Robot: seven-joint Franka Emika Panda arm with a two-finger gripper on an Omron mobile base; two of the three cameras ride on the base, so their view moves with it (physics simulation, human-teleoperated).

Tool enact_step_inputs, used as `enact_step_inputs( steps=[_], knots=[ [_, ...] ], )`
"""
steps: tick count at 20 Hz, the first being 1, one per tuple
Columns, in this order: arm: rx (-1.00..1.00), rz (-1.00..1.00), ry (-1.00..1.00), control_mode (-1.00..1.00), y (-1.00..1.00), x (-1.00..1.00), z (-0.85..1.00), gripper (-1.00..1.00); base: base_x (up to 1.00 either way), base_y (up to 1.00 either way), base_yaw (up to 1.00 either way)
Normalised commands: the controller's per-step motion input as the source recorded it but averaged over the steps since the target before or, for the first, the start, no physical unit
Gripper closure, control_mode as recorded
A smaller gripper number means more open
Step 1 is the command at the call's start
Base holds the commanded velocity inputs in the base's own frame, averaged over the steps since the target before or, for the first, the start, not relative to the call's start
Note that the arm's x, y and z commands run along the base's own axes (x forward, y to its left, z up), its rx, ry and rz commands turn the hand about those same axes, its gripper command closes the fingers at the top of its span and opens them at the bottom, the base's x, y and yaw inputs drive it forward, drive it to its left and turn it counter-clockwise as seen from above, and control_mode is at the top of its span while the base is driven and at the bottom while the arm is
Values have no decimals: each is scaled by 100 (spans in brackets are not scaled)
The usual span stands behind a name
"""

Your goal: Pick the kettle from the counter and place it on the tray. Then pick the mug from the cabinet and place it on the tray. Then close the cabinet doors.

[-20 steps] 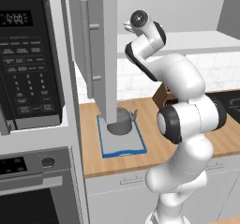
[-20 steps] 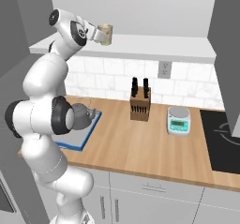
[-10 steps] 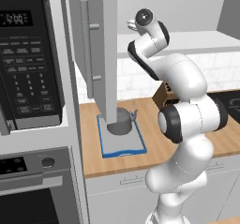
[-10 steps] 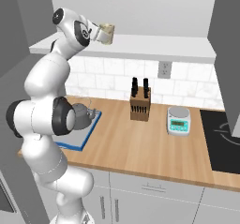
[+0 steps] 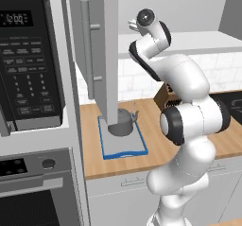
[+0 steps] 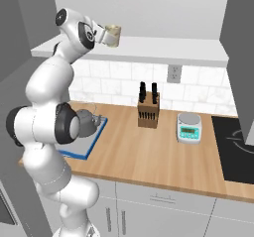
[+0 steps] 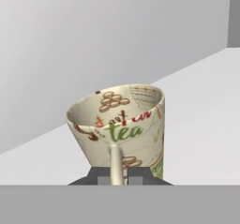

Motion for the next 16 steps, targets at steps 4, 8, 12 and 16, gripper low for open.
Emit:
enact_step_inputs(
  steps=[4,8,12,16],
  knots=[
    [0,0,-11,-100,-2,-43,-13,100,0,0,0],
    [0,0,-12,-100,-15,-70,-7,100,0,0,0],
    [0,0,-5,-100,-17,-81,10,100,0,0,0],
    [0,2,0,-100,-11,-81,21,100,0,0,0]
  ],
)
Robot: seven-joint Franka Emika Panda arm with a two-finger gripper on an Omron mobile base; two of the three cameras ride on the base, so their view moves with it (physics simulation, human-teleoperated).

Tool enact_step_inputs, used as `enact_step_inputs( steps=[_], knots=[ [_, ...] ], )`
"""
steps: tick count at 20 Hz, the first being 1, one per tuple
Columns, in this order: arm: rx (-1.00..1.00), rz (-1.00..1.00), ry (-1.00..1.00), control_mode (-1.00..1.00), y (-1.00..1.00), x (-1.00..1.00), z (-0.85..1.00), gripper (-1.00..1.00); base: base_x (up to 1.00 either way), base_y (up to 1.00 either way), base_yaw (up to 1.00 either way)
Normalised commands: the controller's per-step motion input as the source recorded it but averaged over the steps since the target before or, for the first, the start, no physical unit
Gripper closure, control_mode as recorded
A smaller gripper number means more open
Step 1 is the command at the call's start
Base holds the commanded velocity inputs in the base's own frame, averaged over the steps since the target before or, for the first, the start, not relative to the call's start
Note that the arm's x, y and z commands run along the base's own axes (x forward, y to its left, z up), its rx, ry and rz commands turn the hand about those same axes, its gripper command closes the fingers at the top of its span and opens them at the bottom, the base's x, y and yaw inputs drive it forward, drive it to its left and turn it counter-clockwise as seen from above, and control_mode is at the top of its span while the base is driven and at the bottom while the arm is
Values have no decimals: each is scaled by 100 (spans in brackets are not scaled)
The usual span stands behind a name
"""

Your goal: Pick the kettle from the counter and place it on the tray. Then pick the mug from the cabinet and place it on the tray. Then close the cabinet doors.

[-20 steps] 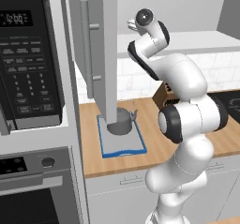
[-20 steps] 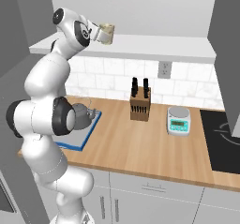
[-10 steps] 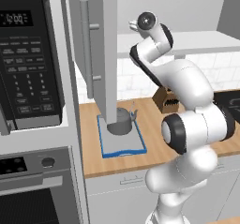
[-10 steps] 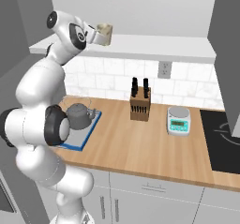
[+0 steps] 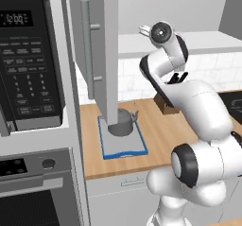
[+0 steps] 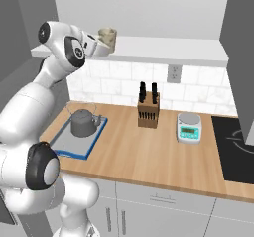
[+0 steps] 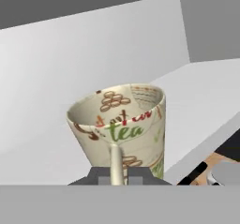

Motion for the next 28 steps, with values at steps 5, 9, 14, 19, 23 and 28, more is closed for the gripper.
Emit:
enact_step_inputs(
  steps=[5,9,14,19,23,28],
  knots=[
    [-3,29,0,-100,-16,-68,1,100,0,0,0],
    [-21,55,-2,-100,0,-63,-12,100,0,0,0],
    [-13,70,-4,-100,-8,-60,-12,100,0,0,0],
    [-11,69,0,-100,-1,-69,-13,100,0,0,0],
    [-10,66,0,-100,1,-65,-39,100,0,0,0],
    [-10,47,0,-100,4,-42,-53,100,0,0,0]
  ],
)
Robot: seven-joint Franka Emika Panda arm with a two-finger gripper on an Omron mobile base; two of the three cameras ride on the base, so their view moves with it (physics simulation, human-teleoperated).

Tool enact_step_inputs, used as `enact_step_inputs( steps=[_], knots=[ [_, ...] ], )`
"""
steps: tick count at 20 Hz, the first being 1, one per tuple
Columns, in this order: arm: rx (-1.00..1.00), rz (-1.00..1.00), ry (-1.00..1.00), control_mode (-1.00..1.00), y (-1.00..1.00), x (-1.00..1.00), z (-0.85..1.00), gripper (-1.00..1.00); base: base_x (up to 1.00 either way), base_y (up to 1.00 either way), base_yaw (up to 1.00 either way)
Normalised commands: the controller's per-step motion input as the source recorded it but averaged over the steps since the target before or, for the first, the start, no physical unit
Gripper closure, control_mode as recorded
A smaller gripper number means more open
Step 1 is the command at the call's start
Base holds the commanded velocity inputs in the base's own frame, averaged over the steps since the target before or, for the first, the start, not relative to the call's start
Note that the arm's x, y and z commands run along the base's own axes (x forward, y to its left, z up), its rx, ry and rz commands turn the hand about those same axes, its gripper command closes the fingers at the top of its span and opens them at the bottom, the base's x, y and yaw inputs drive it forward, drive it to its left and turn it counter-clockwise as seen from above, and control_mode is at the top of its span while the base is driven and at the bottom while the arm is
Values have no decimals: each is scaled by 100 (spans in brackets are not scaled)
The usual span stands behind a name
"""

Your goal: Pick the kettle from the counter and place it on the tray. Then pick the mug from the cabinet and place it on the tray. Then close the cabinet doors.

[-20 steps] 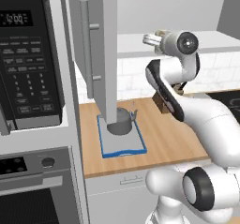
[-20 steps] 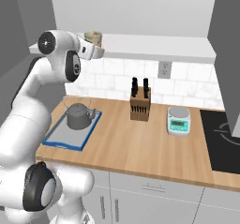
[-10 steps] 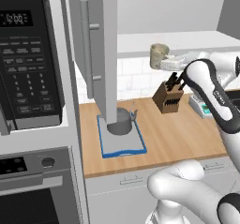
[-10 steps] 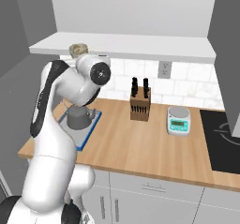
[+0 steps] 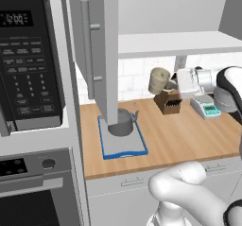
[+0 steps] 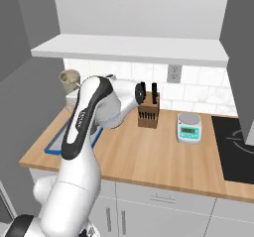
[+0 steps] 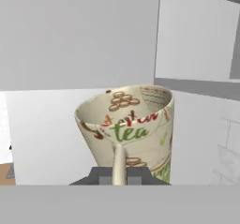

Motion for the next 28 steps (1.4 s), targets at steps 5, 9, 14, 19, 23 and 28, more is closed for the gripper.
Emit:
enact_step_inputs(
  steps=[5,9,14,19,23,28],
  knots=[
    [-13,25,0,-100,15,-16,-62,100,0,0,0],
    [-14,15,0,-100,19,-4,-55,100,0,0,0],
    [-3,4,0,-100,6,-11,-49,100,0,0,0],
    [0,0,0,-100,3,-14,-55,100,0,0,0],
    [0,0,0,-100,14,-7,-54,100,0,0,0],
    [0,0,0,-100,5,5,-49,100,0,0,0]
  ],
)
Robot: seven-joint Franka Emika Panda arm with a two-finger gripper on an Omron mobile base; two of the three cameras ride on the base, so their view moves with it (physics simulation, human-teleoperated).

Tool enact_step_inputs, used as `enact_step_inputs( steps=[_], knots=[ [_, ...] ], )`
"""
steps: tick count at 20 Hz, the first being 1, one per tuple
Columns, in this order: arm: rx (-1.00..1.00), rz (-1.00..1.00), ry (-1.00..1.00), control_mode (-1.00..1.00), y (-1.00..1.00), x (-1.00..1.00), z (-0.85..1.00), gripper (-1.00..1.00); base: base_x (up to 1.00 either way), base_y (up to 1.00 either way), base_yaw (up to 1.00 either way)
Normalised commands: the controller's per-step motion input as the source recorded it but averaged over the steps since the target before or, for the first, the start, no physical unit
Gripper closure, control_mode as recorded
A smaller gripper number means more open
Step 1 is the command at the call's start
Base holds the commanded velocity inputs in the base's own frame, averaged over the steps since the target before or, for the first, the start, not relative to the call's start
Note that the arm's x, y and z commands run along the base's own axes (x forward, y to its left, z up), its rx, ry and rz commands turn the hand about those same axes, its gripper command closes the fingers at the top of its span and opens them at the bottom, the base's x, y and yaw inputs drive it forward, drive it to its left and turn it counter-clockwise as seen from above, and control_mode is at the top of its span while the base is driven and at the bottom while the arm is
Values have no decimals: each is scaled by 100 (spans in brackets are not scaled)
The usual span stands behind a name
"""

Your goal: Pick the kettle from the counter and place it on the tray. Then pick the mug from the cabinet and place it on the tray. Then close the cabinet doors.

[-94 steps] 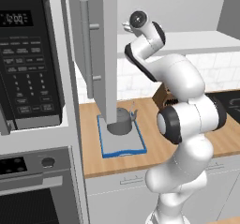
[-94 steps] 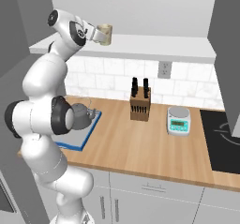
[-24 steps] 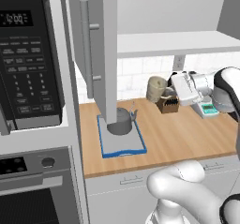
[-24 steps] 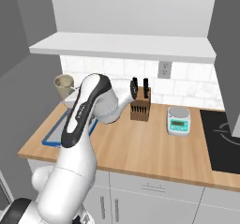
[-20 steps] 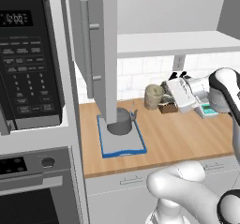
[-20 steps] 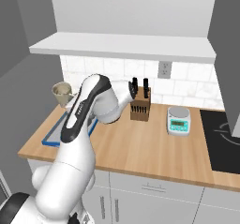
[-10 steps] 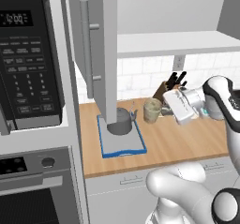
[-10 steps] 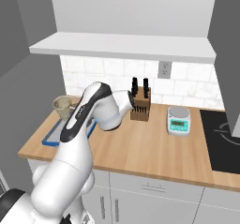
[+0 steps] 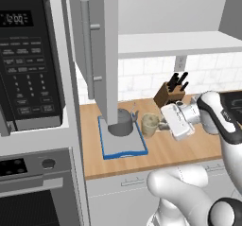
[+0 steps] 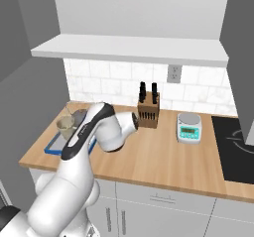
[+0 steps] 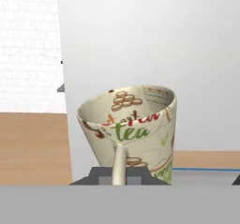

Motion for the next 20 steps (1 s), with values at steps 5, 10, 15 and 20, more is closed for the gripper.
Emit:
enact_step_inputs(
  steps=[5,10,15,20],
  knots=[
    [0,0,0,-100,11,17,-47,100,0,0,0],
    [0,0,0,-100,17,16,-44,100,0,0,0],
    [0,0,0,-100,14,25,-33,100,0,0,0],
    [0,0,0,-100,8,30,-19,100,0,0,0]
  ],
)
